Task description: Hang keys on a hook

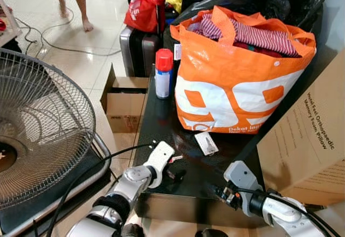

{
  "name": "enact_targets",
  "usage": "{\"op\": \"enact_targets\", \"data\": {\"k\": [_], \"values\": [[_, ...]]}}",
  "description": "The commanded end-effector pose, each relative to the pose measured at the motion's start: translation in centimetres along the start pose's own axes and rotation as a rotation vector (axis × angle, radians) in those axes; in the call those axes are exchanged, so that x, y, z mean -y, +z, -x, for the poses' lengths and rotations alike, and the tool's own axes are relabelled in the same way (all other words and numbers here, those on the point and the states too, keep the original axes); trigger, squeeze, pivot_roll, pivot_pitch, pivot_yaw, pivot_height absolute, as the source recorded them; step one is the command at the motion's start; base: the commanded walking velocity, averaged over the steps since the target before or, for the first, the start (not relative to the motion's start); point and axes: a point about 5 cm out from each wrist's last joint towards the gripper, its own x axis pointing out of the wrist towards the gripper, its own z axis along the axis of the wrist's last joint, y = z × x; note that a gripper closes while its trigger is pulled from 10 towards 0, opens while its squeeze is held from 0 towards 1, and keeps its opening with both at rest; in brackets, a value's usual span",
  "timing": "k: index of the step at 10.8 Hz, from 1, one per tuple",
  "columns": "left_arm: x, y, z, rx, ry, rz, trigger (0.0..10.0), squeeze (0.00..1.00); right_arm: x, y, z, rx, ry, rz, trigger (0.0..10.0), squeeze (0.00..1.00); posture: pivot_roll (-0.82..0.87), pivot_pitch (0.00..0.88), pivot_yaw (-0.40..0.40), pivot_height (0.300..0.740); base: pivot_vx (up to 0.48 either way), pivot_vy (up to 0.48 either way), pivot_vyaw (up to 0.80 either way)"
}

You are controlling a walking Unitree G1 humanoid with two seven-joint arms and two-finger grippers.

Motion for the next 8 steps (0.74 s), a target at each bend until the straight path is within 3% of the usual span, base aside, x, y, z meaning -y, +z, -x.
{"op": "enact_targets", "data": {"k": [1, 4, 8], "values": [[0.4, -0.1, -0.2, -0.015, -0.02, -0.012, 10.0, 0.0, 0.1, -0.3, 0.5, -0.022, -0.008, 0.001, 10.0, 0.0, -0.26, 0.138, -0.007, 0.74, 0.0, 0.0, 0.0], [1.1, 0.1, -0.5, -0.012, -0.056, -0.021, 10.0, 0.0, -0.3, -0.6, 1.0, -0.037, -0.014, -0.008, 10.0, 0.0, -0.27, 0.155, -0.009, 0.74, 0.0, 0.0, 0.0], [3.1, 1.2, -1.5, -0.001, -0.147, -0.063, 10.0, 0.0, -0.3, -0.5, 1.1, -0.041, -0.025, -0.013, 10.0, 0.0, -0.28, 0.155, 0.002, 0.74, 0.0, 0.0, 0.0]]}}
